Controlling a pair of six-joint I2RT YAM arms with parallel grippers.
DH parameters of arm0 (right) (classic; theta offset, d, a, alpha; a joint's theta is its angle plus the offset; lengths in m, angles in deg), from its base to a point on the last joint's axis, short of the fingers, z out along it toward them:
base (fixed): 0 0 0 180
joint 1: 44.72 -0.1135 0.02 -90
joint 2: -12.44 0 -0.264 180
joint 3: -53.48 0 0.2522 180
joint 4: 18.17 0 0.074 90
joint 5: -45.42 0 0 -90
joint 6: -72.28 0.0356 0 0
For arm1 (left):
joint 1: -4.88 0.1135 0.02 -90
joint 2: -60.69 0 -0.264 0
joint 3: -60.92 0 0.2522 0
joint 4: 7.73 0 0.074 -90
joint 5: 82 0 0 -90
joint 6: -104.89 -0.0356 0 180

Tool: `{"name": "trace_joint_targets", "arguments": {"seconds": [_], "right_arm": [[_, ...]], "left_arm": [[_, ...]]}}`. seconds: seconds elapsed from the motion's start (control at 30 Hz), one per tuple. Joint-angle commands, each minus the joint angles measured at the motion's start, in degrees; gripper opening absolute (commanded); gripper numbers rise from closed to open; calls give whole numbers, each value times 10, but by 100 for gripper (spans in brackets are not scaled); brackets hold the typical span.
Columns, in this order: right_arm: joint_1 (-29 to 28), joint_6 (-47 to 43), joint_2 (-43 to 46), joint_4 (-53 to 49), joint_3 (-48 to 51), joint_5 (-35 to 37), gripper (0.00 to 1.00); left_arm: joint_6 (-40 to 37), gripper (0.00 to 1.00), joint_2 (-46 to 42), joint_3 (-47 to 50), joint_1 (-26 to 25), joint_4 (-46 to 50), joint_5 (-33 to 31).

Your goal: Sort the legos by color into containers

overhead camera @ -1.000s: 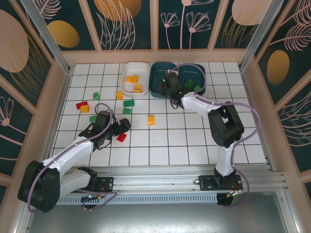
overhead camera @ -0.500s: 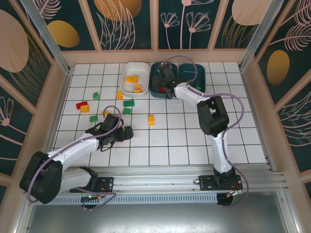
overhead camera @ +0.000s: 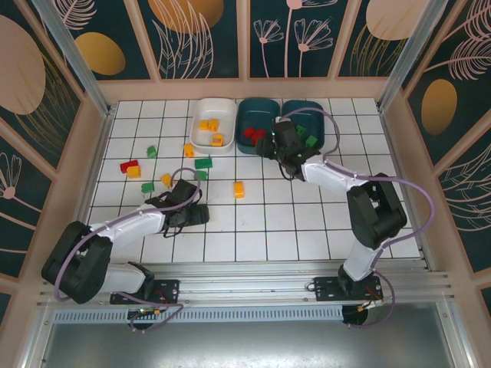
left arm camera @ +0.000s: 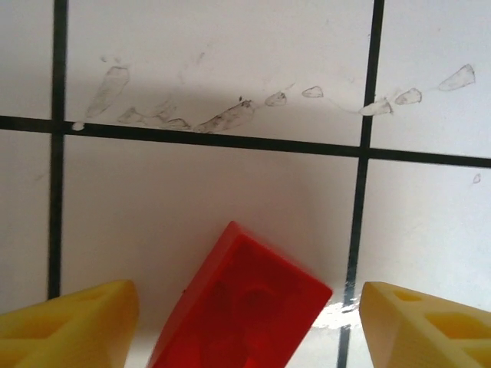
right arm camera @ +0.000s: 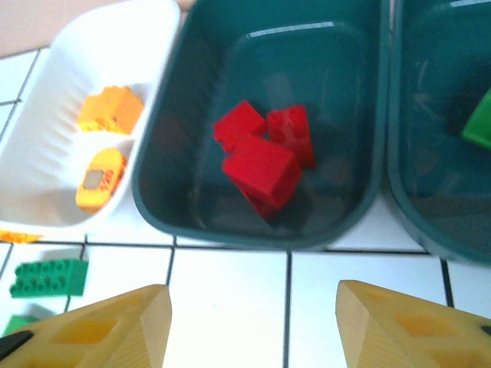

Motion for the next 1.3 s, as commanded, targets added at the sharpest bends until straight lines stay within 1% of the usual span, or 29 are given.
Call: {"name": "trace_joint_targets", "arguments": {"seconds": [0.0, 0.1, 0.2, 0.33, 0.4, 0.47, 0.6, 0.63, 0.7, 0.77, 0.83, 0.93, 1.0, 1.1, 1.2, 1.27], "right_arm": [[-4, 15, 38, 15, 47, 8, 59], [-2, 14, 66, 14, 79, 16, 59], [0, 14, 88, 14, 99, 20, 59], [-1, 12, 104, 16, 112, 24, 59], [0, 12, 111, 16, 115, 26, 59], [0, 11, 119, 16, 120, 27, 59], [-1, 10, 140, 17, 133, 32, 59], [14, 11, 145, 17, 137, 32, 59], [27, 13, 153, 17, 146, 26, 59], [33, 18, 163, 19, 157, 22, 59], [37, 21, 172, 22, 173, 21, 59], [41, 26, 190, 21, 195, 21, 59], [44, 32, 202, 14, 204, 18, 59], [46, 38, 227, 5, 220, 14, 59], [50, 42, 255, -1, 247, 21, 59], [55, 43, 271, -7, 260, 16, 59]], "left_arm": [[-11, 66, 11, -21, -9, -2, -11], [-11, 51, 13, -21, -14, -3, -10], [-10, 41, 17, -21, -15, -5, -7], [-8, 38, 28, -28, -20, -10, -3], [-8, 31, 36, -36, -25, -6, -3], [-8, 29, 33, -49, -32, 0, -7], [-10, 26, 20, -108, -37, 9, -1], [-14, 25, 21, -128, -37, 9, 0], [-26, 24, 41, -185, -36, 3, 6], [-40, 24, 82, -254, -37, -5, 23], [-59, 23, 136, -330, -37, -10, 40], [-86, 22, 241, -454, -37, -9, 65], [-110, 22, 311, -546, -36, 9, 78], [-136, 22, 401, -672, -35, 44, 77], [-150, 24, 496, -801, -34, 91, 77], [-153, 26, 555, -889, -32, 124, 88]]}}
